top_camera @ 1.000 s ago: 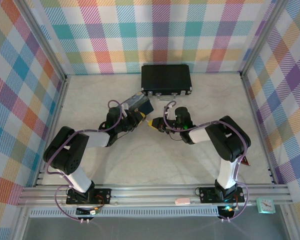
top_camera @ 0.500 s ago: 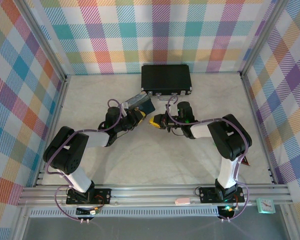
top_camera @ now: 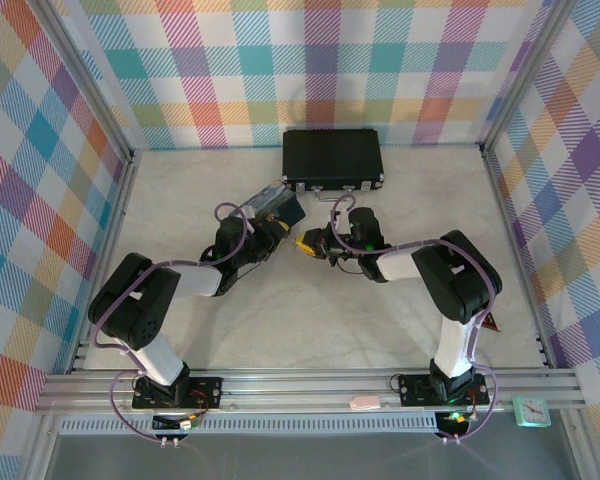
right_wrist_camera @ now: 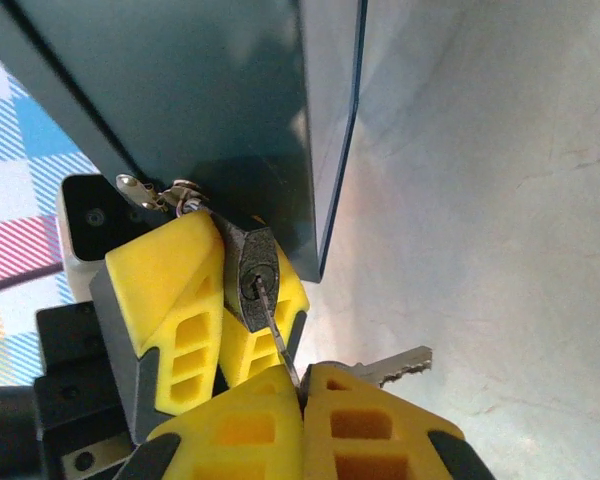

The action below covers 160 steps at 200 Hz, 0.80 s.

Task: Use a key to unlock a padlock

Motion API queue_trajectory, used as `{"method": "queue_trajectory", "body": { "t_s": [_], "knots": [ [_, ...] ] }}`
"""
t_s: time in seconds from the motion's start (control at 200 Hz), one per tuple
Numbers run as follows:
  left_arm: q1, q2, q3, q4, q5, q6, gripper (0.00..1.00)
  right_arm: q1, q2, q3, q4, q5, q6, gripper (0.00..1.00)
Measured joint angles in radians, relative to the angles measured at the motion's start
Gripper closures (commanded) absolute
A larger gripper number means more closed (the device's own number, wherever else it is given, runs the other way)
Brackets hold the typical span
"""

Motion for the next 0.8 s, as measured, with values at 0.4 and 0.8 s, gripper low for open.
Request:
{"method": "queue_trajectory", "body": {
  "t_s": [0.4,0.8],
  "knots": [
    [-0.007,-0.001,-0.002,0.001,-0.017,-0.004,1.0,0.011,-0.023,0.036,-0.118,0.027,-0.2,1.0],
    [0.018,0.008,-0.008,0.056,0.035,-0.009,1.0,-0.045,0.079,0.039,0.122,-0.164,0.125,1.0]
  ]
}}
